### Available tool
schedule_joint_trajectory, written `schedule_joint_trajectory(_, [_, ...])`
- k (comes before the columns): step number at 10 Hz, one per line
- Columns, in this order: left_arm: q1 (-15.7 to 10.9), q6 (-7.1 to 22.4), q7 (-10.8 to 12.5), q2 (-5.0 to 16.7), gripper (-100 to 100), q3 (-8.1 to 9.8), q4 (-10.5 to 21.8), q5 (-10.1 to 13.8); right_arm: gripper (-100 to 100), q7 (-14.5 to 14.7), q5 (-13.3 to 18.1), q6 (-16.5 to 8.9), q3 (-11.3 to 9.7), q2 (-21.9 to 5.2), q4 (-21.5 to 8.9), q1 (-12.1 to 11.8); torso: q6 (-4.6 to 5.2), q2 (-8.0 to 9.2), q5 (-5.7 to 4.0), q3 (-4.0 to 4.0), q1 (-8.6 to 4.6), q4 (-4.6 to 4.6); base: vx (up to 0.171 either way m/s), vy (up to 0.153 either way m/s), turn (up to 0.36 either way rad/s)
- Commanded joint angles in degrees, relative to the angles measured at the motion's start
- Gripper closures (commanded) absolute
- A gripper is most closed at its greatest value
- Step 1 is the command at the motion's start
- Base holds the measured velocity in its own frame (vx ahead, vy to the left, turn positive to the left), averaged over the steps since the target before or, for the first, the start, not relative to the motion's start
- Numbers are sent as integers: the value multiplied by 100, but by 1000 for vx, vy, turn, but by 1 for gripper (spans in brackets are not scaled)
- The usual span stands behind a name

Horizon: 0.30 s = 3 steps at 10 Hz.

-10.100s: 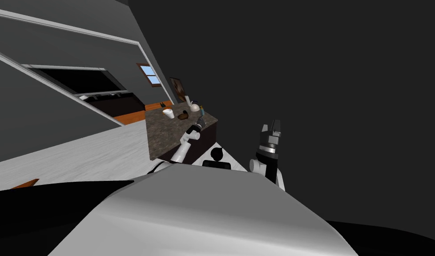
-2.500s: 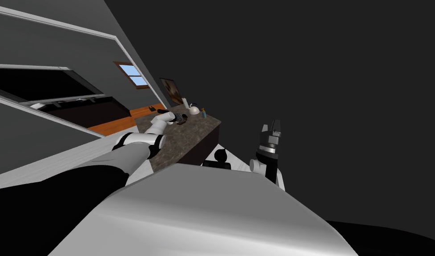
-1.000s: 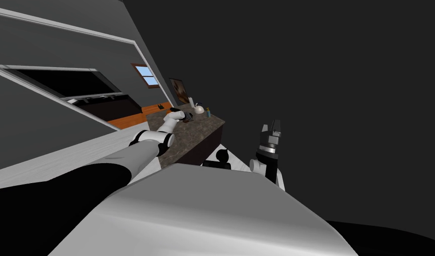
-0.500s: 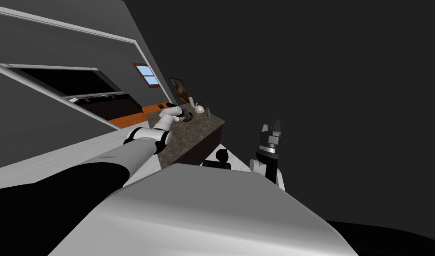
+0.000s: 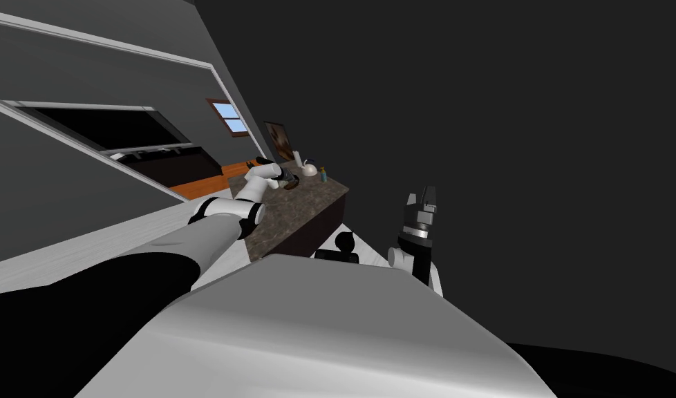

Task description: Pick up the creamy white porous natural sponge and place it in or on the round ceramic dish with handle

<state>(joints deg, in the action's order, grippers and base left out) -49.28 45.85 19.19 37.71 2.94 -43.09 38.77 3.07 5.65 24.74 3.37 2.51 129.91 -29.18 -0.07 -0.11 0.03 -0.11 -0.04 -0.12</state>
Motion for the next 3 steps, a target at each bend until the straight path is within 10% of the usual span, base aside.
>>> schedule_joint_trajectory(1, [0,0,0,0,0,0,0,0,0,0,0,0,0,0,0,0,0,0,0,0,0,0,0,0,0])
schedule_joint_trajectory(3, [0,0,0,0,0,0,0,0,0,0,0,0,0,0,0,0,0,0,0,0,0,0,0,0,0])
